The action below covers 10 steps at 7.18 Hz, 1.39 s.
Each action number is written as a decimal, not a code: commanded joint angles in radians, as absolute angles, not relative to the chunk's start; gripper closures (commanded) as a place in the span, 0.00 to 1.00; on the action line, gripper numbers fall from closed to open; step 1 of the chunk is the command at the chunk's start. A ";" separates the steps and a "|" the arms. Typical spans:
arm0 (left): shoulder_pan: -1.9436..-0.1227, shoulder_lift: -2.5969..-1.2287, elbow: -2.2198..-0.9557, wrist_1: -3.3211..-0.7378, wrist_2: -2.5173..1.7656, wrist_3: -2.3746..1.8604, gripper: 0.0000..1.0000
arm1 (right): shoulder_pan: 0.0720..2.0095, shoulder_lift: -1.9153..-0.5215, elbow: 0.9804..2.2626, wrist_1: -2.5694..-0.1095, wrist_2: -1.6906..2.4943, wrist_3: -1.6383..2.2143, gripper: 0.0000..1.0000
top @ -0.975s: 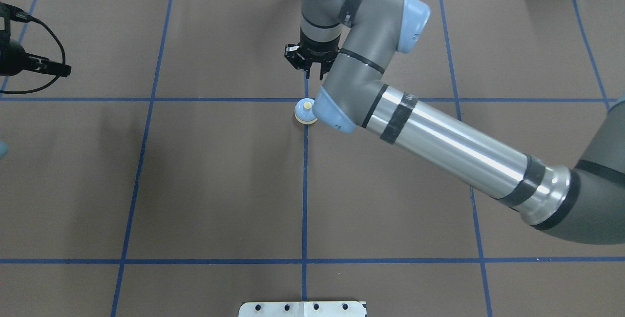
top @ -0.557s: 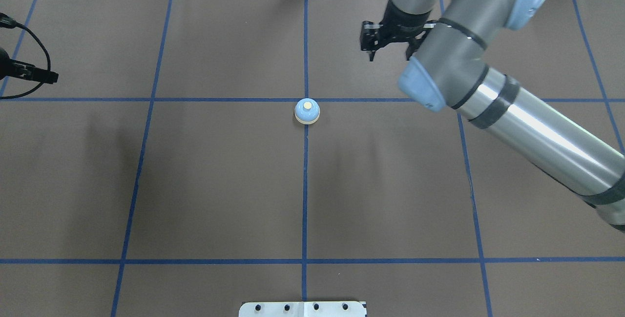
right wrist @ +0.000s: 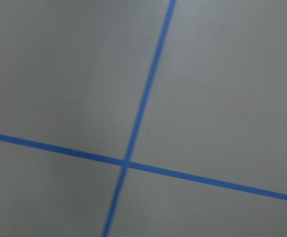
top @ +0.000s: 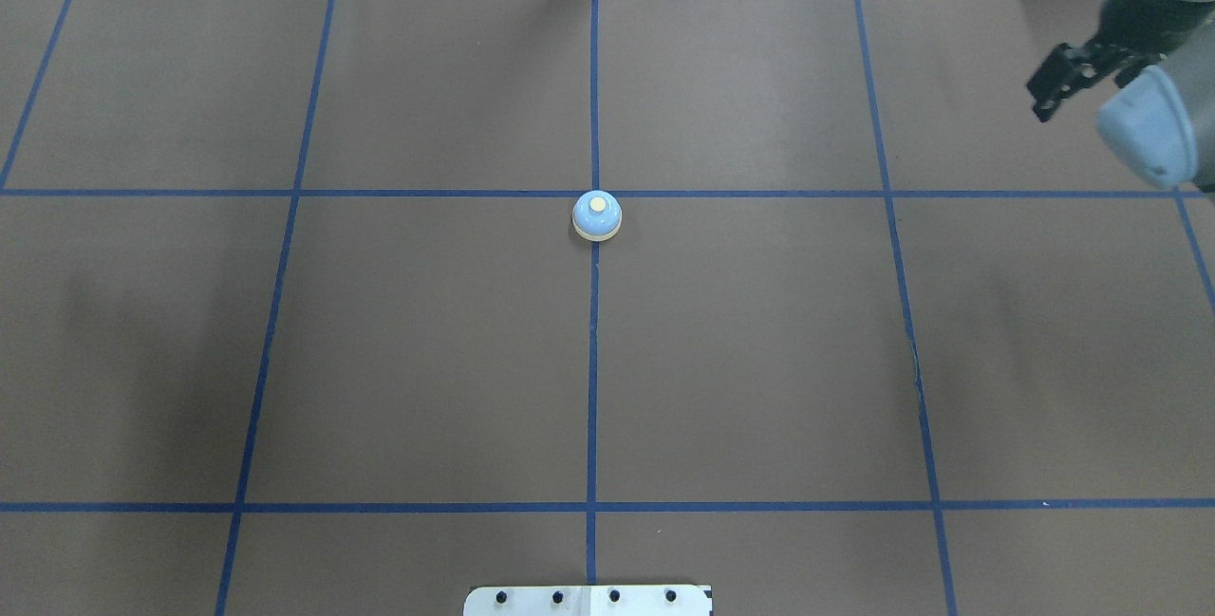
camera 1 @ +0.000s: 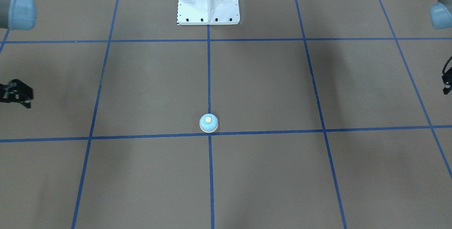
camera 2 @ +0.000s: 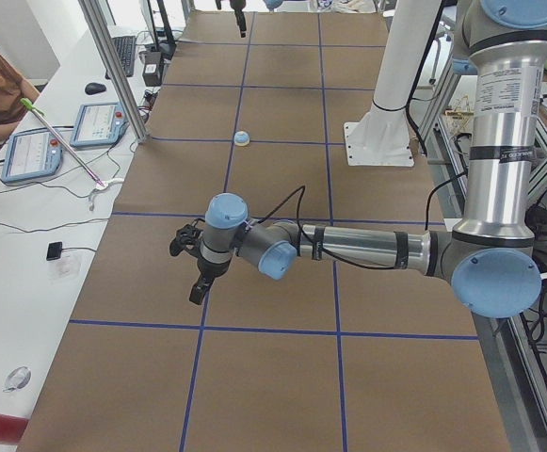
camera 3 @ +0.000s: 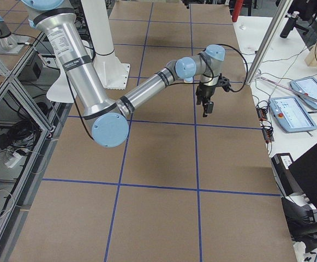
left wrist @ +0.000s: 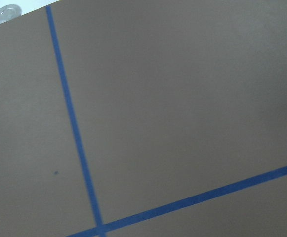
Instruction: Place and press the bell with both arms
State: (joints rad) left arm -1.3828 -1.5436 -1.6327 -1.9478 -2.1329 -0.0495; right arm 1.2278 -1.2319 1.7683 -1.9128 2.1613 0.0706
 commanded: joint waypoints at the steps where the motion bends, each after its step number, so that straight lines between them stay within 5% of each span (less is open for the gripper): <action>1: -1.413 -1.468 -1.762 -1.675 -2.195 0.054 0.00 | 1.331 -1.418 1.766 -1.863 2.186 -0.133 0.00; 5: -1.519 -1.344 -1.882 -1.632 -2.324 0.054 0.00 | 1.453 -1.471 1.743 -1.850 2.207 -0.124 0.00; 8: -1.520 -1.348 -1.861 -1.634 -2.313 0.054 0.00 | 1.555 -1.670 1.741 -1.767 2.347 -0.158 0.00; 10: -1.520 -1.345 -1.839 -1.640 -2.312 0.051 0.00 | 1.575 -1.680 1.747 -1.758 2.361 -0.158 0.00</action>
State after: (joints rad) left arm -1.5201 -1.3465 -1.8547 -1.6352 -2.3126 0.0523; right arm 1.5622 -1.6683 1.7437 -1.7648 2.3488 -0.1573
